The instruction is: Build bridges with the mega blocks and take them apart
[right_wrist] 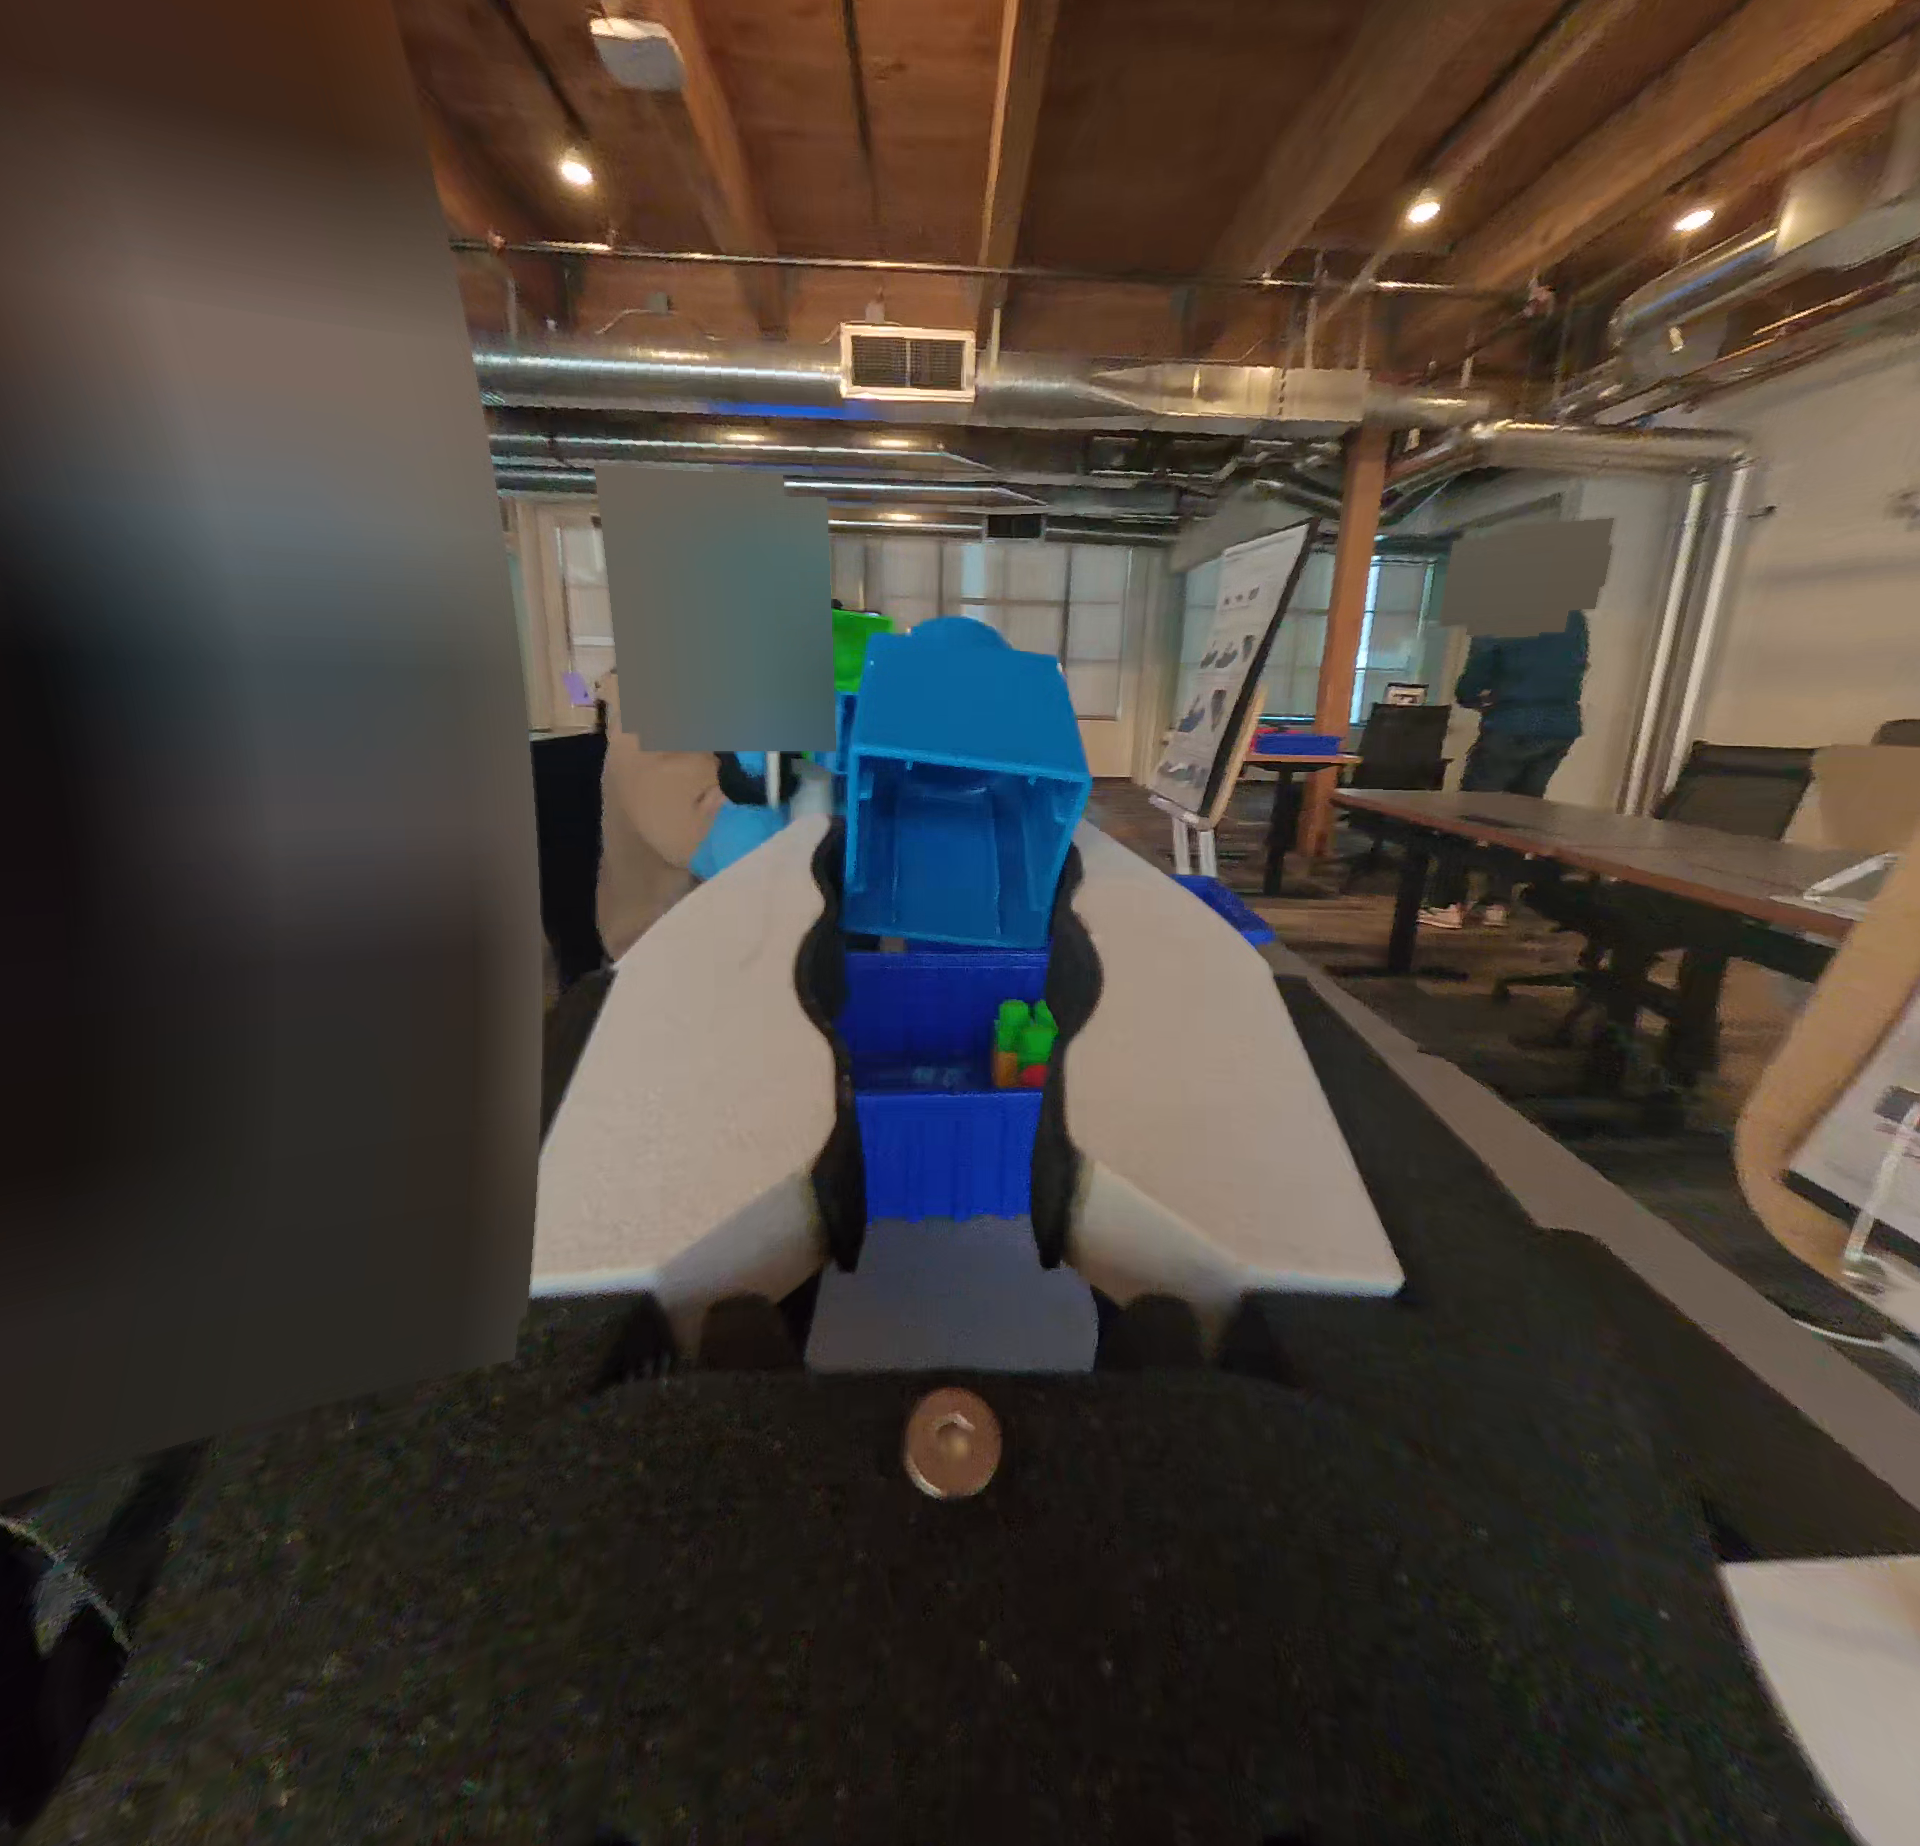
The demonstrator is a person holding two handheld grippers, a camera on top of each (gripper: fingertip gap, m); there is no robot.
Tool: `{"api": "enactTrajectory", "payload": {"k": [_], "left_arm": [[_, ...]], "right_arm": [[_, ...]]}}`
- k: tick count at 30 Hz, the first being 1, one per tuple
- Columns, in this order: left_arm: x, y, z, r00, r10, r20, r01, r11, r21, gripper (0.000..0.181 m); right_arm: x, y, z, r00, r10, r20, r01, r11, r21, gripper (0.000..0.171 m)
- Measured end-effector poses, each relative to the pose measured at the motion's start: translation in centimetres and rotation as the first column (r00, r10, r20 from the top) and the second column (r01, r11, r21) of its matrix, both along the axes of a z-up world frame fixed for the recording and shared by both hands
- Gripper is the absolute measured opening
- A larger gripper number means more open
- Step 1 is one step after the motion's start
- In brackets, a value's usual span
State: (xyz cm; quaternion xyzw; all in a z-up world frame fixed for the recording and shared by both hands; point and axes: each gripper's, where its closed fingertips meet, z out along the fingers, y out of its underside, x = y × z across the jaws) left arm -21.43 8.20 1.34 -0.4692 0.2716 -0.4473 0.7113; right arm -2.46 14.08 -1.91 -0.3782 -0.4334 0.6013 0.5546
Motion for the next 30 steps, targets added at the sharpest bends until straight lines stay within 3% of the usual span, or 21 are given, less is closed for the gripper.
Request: {"api": "enactTrajectory", "payload": {"k": [4,8,10,12,16,19,21,24,30], "left_arm": [[0.9,0.0,-0.3,0.998,-0.006,-0.059,0.006,1.000,-0.002,0.036],[2.3,0.1,-0.3,0.996,-0.037,-0.087,0.038,0.999,0.004,0.036],[2.5,0.3,-0.6,0.994,-0.021,-0.111,0.020,1.000,-0.005,0.035],[2.6,0.4,-0.8,0.992,-0.016,-0.124,0.014,1.000,-0.011,0.035],[2.7,0.7,-1.1,0.989,0.004,-0.151,-0.007,1.000,-0.014,0.035],[2.9,0.6,-0.9,0.990,-0.006,-0.142,0.006,1.000,-0.005,0.036],[2.9,0.8,-1.0,0.988,0.007,-0.153,-0.008,1.000,-0.008,0.035],[3.1,1.0,-1.1,0.987,0.015,-0.161,-0.017,1.000,-0.011,0.035],[3.4,1.2,-1.3,0.983,0.027,-0.182,-0.030,0.999,-0.012,0.035]], "right_arm": [[0.9,0.6,0.0,0.997,-0.074,0.034,0.073,0.997,0.021,0.035],[4.2,3.1,-0.1,0.929,-0.356,0.101,0.350,0.934,0.072,0.035],[7.8,5.5,-0.7,0.802,-0.575,0.162,0.566,0.818,0.101,0.035],[12.4,7.4,-1.4,0.626,-0.750,0.211,0.745,0.656,0.121,0.035],[22.7,9.8,-4.3,0.215,-0.910,0.354,0.950,0.279,0.142,0.035],[29.8,10.5,-9.1,-0.100,-0.823,0.559,0.975,0.031,0.221,0.036],[32.7,10.5,-12.5,-0.219,-0.700,0.679,0.962,-0.038,0.271,0.036],[34.5,10.8,-15.9,-0.300,-0.568,0.766,0.945,-0.065,0.322,0.036],[35.0,11.4,-19.8,-0.315,-0.422,0.850,0.942,-0.033,0.333,0.036]]}}
